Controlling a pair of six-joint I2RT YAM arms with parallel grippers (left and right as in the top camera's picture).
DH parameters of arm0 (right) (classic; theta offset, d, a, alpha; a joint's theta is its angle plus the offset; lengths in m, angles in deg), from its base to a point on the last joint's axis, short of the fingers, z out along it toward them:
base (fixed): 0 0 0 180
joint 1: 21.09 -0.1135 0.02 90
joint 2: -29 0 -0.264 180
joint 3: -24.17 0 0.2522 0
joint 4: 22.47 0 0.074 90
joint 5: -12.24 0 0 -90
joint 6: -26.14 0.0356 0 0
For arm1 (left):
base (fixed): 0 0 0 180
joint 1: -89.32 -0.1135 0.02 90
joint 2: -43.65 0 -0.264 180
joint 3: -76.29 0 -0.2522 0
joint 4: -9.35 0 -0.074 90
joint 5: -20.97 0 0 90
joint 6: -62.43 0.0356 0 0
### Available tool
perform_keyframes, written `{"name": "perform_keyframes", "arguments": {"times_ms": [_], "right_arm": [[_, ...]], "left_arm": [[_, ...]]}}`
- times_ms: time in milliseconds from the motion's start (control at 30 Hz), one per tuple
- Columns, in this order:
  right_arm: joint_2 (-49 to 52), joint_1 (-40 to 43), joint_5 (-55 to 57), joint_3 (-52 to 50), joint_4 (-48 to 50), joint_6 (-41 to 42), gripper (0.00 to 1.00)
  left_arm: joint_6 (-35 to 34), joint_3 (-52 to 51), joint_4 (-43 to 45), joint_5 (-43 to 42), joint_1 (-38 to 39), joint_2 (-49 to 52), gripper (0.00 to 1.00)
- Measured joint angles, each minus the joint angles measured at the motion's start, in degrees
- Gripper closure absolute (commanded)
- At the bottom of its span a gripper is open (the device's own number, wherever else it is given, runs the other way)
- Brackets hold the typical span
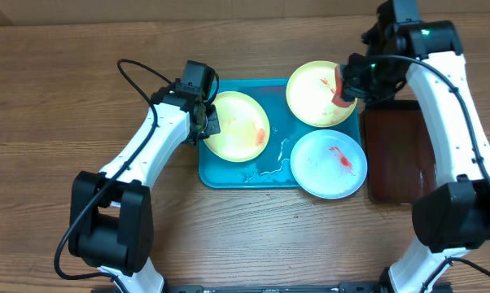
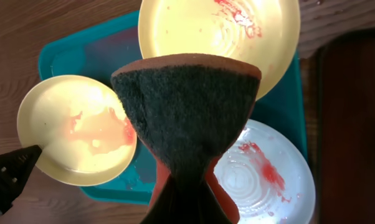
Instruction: Clean dirty plates on tray and stack at the side
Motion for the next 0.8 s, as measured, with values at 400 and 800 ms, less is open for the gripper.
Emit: {"name": "perform_keyframes", "arguments": {"times_ms": [400,800], "right_arm": [[-0.87,5.88,-0.46,0.00,-2.16,-1.14,0.96],[-1.07,8.81,-0.48,0.00,-2.89,-2.03,0.96]], "left_arm": [[0.70,7.76,-9.55,13.70,6.12,-0.52,0.96],[0.90,9.88,-13.86,29.79,11.06,-1.09,0.96]]}}
